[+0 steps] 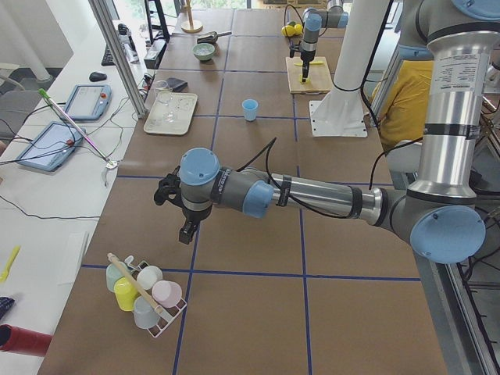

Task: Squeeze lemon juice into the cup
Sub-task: 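Close the right gripper on the yellow lemon slice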

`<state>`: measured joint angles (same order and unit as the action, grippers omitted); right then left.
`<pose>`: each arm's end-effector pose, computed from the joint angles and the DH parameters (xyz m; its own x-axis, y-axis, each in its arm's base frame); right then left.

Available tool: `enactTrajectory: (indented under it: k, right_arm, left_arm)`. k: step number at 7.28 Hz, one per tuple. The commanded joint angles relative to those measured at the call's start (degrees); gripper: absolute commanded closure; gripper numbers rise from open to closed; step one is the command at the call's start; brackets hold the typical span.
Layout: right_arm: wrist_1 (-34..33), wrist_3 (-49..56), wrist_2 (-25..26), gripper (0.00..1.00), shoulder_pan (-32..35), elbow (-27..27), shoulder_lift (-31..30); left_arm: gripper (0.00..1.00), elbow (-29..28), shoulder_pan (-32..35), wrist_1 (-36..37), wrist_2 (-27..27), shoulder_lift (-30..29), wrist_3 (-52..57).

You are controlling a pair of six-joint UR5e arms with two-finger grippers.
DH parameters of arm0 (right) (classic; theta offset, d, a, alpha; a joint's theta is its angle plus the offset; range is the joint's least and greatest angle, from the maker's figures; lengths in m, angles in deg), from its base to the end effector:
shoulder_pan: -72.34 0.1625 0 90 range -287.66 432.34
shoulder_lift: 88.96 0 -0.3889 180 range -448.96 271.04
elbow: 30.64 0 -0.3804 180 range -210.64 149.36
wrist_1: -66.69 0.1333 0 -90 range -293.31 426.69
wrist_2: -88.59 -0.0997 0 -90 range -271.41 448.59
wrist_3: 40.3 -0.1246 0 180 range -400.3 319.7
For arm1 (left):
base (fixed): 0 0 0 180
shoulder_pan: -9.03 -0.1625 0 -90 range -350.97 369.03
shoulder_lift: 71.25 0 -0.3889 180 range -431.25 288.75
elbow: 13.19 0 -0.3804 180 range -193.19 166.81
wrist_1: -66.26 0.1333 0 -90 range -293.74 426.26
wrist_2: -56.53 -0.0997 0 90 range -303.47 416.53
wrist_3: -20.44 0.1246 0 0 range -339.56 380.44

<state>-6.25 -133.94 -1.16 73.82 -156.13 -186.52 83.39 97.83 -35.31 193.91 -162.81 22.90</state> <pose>-0.4399 -0.1453 0.3875 0.7037 0.0817 0.7058 -0.0737 0.9964 -0.0418 -0.0309 -0.5102 0.5432 0.6703 0.3025 -0.6776 -0.0485 0.9291 0.3667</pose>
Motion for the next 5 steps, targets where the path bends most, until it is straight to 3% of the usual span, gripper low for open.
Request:
enactTrajectory:
  k: [1,5]
  right_arm:
    - [-0.01,0.04,-0.16,0.45,0.36,-1.42,-0.35]
    - [-0.01,0.12,-0.95,0.44,3.42,-3.98,-1.15]
  left_arm:
    - [0.00,0.89,0.06,0.06,0.00,0.59,0.00]
    - [0.00,2.12,0.06,0.06,0.09,1.74,0.00]
